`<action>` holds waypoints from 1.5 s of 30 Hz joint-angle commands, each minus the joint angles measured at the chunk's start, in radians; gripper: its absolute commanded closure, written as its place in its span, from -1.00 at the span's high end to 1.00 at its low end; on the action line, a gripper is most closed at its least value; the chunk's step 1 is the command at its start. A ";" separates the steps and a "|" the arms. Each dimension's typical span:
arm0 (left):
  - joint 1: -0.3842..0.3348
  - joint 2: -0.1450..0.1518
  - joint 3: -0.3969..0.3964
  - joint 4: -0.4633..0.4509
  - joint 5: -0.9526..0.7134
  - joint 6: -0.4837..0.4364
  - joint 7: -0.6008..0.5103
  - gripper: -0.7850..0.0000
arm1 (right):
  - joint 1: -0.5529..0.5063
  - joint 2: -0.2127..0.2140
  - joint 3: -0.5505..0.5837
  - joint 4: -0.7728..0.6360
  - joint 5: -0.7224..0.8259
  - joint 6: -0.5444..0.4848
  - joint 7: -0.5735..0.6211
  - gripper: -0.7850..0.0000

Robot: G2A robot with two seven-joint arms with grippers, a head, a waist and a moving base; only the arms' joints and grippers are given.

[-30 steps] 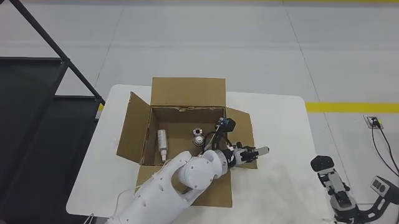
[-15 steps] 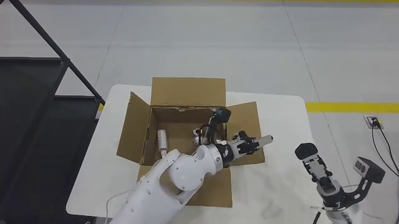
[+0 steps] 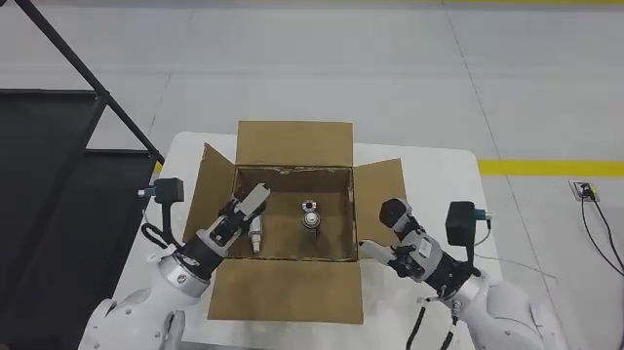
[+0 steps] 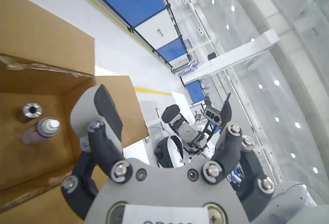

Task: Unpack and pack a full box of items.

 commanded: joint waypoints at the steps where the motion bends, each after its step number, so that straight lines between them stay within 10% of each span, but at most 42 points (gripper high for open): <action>1: 0.094 0.004 -0.110 -0.002 -0.077 -0.049 -0.003 1.00 | 0.079 -0.009 -0.106 0.039 -0.086 0.072 0.018 1.00; 5: 0.183 0.009 -0.195 0.007 -0.131 -0.111 -0.043 1.00 | 0.159 -0.021 -0.189 0.099 -0.100 0.138 0.031 1.00; 16: 0.183 0.009 -0.195 0.007 -0.131 -0.111 -0.043 1.00 | 0.167 -0.022 -0.208 0.109 -0.100 0.131 0.058 1.00; 21: 0.164 0.009 -0.206 0.030 -0.139 -0.086 0.005 1.00 | 0.333 -0.039 -0.352 0.186 -0.235 0.198 0.198 1.00; 29: 0.142 0.015 -0.347 0.096 -0.312 -0.034 0.016 1.00 | 0.586 -0.096 -0.550 0.443 -0.349 0.406 0.420 1.00; 43: 0.142 0.015 -0.347 0.096 -0.312 -0.034 0.016 1.00 | 0.835 -0.211 -0.744 0.862 -0.343 0.594 0.572 1.00; 45: 0.142 0.015 -0.347 0.096 -0.312 -0.034 0.016 1.00 | 0.849 -0.225 -0.760 0.895 -0.339 0.603 0.568 -0.12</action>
